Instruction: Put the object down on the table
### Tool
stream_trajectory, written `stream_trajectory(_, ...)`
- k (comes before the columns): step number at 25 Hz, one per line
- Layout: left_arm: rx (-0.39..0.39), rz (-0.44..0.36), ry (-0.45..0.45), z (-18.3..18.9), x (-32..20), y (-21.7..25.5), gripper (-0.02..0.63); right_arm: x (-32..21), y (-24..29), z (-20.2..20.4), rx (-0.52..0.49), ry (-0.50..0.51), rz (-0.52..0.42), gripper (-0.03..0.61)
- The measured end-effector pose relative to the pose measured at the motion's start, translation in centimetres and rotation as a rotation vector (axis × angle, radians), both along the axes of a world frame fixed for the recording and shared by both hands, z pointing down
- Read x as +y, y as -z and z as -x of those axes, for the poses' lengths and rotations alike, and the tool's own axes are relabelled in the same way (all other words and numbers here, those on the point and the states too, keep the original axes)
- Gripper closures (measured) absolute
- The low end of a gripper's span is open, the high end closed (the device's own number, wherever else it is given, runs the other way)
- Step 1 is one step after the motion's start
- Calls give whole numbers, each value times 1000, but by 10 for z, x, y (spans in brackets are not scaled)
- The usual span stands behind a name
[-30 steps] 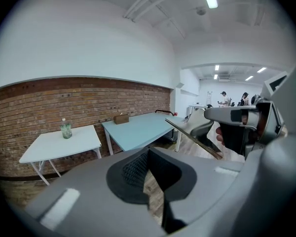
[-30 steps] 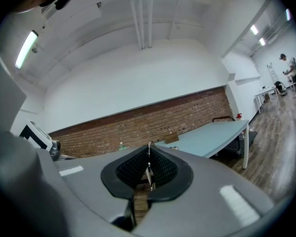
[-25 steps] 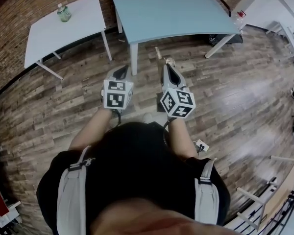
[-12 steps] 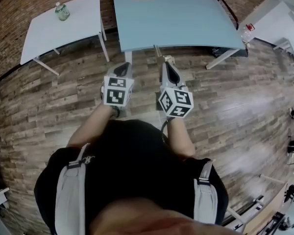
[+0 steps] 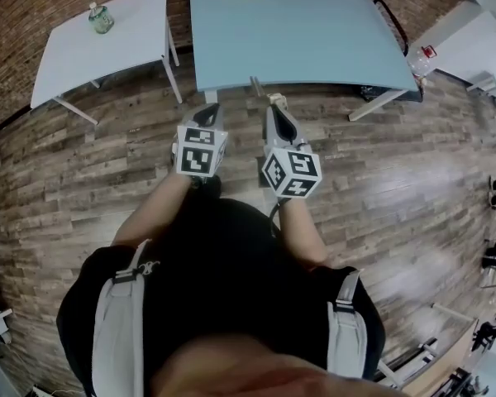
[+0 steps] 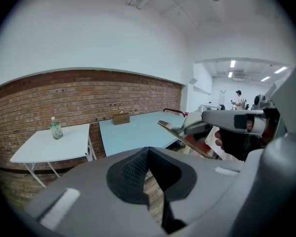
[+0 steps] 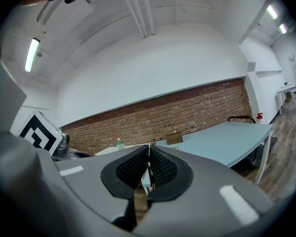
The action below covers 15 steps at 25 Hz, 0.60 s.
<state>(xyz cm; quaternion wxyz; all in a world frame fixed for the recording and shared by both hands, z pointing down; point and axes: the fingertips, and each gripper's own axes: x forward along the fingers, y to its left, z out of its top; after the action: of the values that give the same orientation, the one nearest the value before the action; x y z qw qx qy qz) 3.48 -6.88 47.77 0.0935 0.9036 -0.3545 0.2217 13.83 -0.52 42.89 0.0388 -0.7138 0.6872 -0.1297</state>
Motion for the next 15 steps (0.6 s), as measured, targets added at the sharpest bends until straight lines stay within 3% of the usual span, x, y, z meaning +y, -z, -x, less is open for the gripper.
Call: stream_trajectory(15, -28, 33, -81, -64, -59, -18, 614, -59, -26, -45, -38, -35, 51, 555)
